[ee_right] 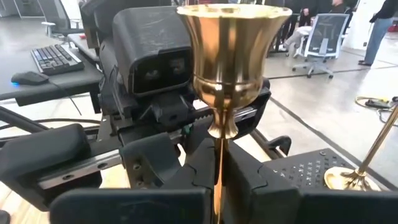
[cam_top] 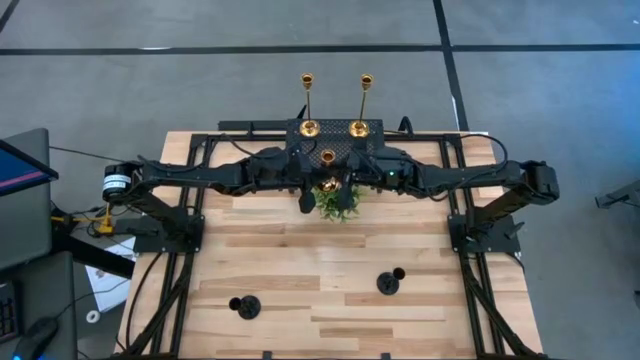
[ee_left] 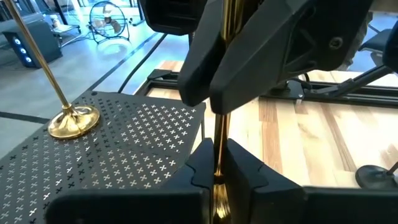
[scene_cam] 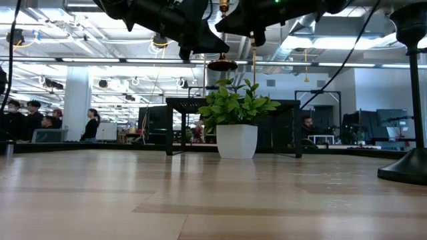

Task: Pick & Place candle stick holders
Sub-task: Put the gold candle holder on the shelf

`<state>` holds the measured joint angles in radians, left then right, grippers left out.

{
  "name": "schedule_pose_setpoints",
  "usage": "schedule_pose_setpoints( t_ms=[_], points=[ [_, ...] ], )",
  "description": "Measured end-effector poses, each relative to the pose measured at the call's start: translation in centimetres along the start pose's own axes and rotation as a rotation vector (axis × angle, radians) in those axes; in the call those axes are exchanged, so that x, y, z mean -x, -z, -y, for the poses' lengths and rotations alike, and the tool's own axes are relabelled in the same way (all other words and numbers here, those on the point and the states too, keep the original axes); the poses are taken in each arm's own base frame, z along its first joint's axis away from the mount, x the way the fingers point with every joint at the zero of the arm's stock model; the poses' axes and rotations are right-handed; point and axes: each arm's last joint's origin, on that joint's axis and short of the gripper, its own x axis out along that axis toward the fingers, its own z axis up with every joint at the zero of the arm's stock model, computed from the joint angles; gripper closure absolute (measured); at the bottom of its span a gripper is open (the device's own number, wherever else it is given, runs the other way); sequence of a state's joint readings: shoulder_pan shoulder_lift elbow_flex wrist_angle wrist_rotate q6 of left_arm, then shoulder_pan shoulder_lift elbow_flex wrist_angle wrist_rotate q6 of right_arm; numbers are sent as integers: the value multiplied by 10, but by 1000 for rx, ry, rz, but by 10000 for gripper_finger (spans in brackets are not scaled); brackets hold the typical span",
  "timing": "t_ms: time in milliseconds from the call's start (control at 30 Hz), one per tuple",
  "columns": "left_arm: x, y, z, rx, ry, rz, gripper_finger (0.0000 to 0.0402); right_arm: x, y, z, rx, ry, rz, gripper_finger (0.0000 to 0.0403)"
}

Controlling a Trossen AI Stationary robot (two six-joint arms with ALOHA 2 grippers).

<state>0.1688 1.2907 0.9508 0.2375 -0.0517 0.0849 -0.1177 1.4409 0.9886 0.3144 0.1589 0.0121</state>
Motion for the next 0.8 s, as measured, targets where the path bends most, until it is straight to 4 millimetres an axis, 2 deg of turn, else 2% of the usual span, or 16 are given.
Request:
schedule_pose_setpoints(
  t_ms=[167, 367, 800],
  points=[
    [0, 1, 0, -2, -1, -9, 384, 0, 1, 0, -1, 0, -12, 397],
    [0, 1, 0, -6, -9, -14, 347, 1, 0, 0, -2, 1, -11, 399],
    [0, 1, 0, -47, -12, -7, 291, 1, 1, 1, 14, 2, -14, 401]
  ],
)
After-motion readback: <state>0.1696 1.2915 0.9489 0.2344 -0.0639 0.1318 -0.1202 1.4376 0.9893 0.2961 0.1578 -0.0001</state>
